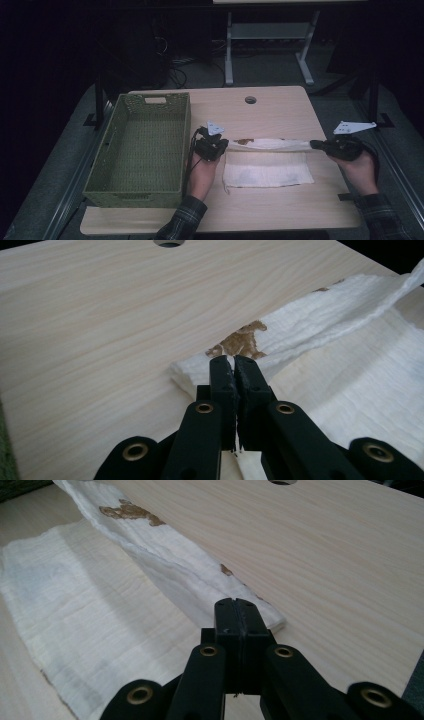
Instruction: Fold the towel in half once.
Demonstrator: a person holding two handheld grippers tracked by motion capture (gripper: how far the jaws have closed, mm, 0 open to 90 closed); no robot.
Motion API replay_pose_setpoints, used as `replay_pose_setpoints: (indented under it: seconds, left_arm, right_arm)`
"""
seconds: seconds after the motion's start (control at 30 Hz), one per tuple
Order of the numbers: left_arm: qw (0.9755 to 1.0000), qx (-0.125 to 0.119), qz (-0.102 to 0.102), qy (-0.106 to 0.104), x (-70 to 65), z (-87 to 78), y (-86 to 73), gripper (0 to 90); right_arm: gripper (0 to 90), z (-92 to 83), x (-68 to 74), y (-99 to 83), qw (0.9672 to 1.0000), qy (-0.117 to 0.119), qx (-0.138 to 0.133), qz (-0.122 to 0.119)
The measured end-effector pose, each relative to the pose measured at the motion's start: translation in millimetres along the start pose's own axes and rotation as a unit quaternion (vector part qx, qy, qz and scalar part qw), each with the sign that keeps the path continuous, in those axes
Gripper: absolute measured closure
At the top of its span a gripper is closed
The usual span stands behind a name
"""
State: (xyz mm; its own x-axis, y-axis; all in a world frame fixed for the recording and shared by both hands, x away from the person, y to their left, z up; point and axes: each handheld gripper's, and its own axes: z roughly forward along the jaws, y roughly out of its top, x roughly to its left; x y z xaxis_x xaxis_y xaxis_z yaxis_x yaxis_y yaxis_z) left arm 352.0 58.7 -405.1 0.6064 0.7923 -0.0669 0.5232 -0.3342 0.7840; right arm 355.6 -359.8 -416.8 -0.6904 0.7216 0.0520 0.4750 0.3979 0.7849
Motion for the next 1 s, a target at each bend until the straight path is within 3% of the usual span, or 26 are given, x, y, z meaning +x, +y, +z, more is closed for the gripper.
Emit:
replay_pose_setpoints:
  seconds: [0.33, 0.6, 1.0]
  left_arm:
    - [0.9997, 0.020, 0.012, -0.011, -15.5, -4.3, -19.2, 87.3]
    - [0.9998, 0.012, 0.009, -0.016, -18.7, -16.1, -23.9, 87.3]
    - [0.9972, 0.062, 0.033, -0.028, -33.6, -18.2, -52.3, 87.3]
  right_arm:
    - [89.6, -7.0, 11.9, -18.8, 0.9999, 0.010, 0.012, -0.002]
    - [89.6, -17.8, 22.8, -30.4, 0.9998, 0.018, 0.011, 0.006]
    - [89.6, -12.4, 34.7, -47.7, 0.9985, 0.028, 0.047, -0.003]
